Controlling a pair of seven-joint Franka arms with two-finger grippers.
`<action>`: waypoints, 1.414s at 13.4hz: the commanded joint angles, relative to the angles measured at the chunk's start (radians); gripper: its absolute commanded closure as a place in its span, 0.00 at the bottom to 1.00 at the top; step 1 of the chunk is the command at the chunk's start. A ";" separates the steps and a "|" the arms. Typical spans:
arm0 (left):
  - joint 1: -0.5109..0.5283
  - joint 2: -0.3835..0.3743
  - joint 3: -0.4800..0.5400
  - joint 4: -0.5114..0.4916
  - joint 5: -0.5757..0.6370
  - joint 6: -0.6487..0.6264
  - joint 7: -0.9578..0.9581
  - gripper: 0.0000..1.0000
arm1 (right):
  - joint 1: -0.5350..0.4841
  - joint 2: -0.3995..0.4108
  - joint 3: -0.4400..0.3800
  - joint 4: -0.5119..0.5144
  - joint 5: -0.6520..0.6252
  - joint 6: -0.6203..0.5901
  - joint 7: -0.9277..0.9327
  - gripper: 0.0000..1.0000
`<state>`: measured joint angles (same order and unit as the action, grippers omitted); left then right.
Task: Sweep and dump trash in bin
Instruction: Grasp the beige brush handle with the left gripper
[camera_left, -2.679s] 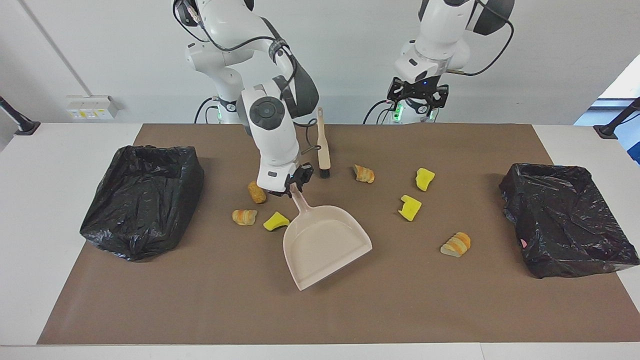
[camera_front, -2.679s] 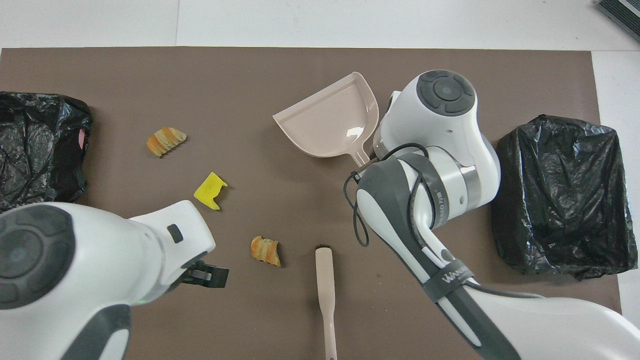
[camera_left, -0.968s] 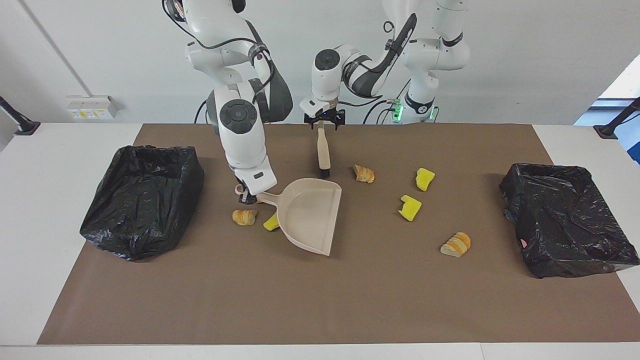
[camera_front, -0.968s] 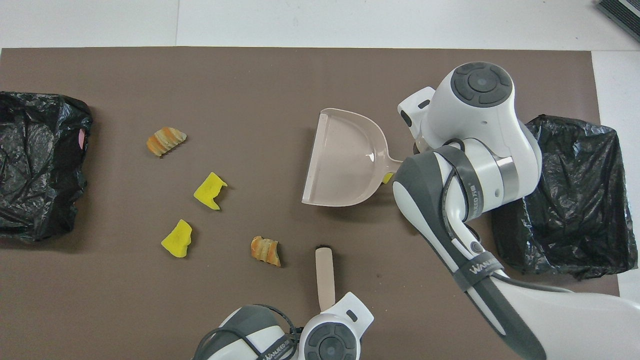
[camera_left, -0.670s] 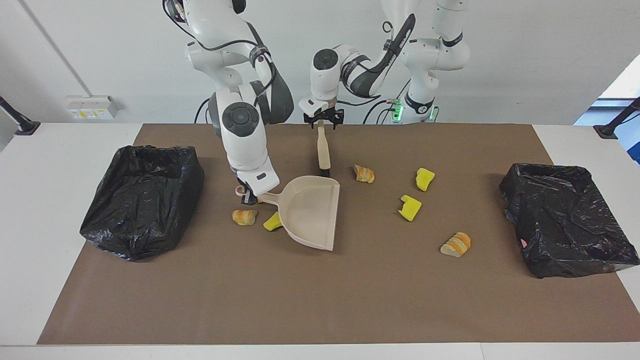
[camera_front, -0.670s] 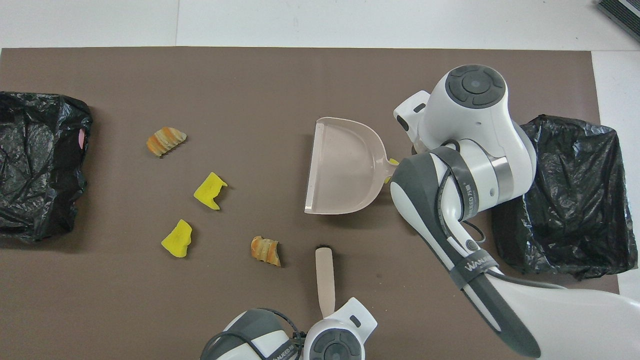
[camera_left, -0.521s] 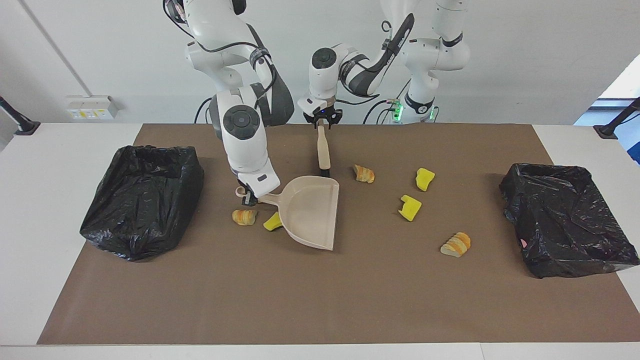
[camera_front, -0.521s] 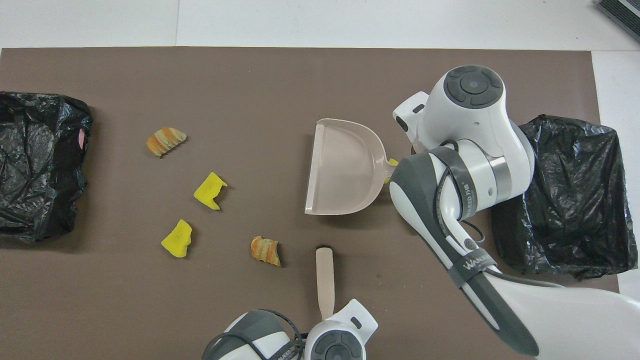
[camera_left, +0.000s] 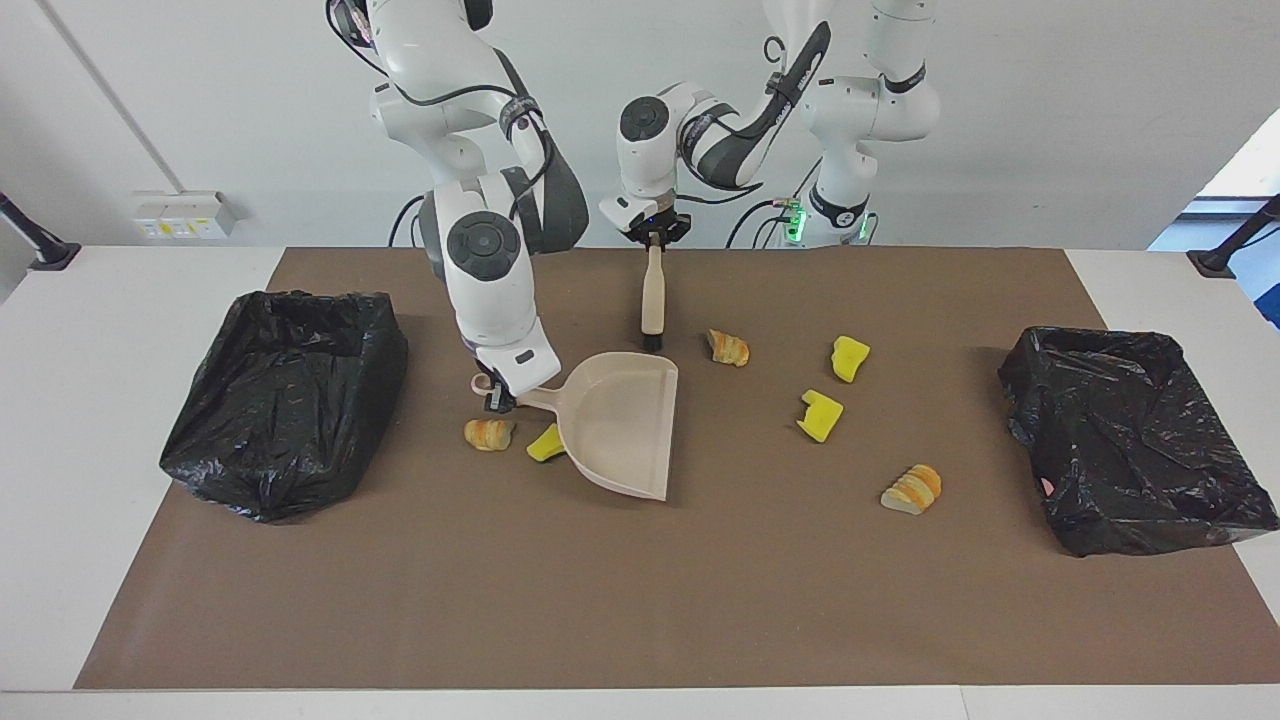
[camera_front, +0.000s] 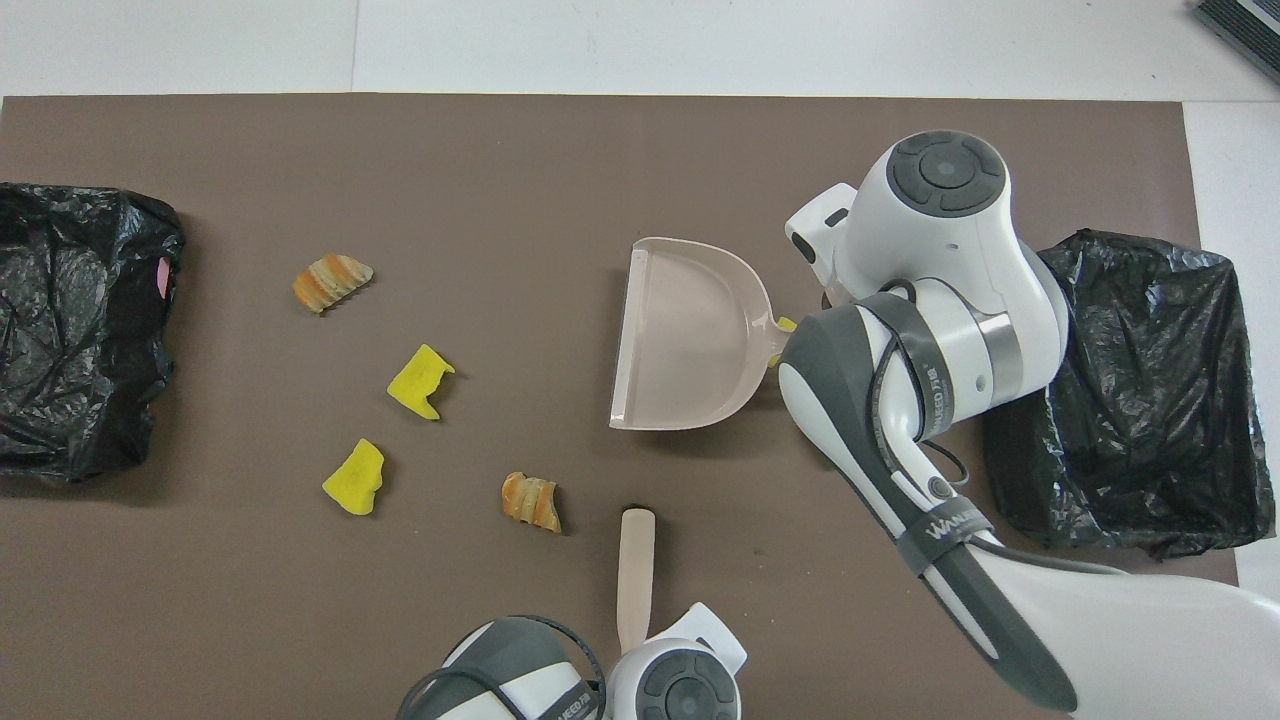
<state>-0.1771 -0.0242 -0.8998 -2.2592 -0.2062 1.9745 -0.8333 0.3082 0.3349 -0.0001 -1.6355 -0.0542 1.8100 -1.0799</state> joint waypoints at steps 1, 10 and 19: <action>0.001 -0.092 0.035 0.030 -0.005 -0.159 0.029 1.00 | 0.009 -0.010 0.005 -0.009 -0.012 0.014 -0.014 1.00; 0.125 -0.079 0.142 -0.033 -0.005 -0.177 0.255 1.00 | 0.048 -0.068 0.005 -0.115 -0.052 0.019 0.002 1.00; 0.260 -0.076 0.318 0.026 0.016 -0.187 0.418 1.00 | 0.114 -0.097 0.011 -0.202 -0.052 0.075 0.066 1.00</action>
<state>0.0546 -0.0889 -0.5831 -2.2593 -0.2035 1.8059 -0.4325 0.4183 0.2806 0.0024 -1.7831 -0.0875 1.8507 -1.0559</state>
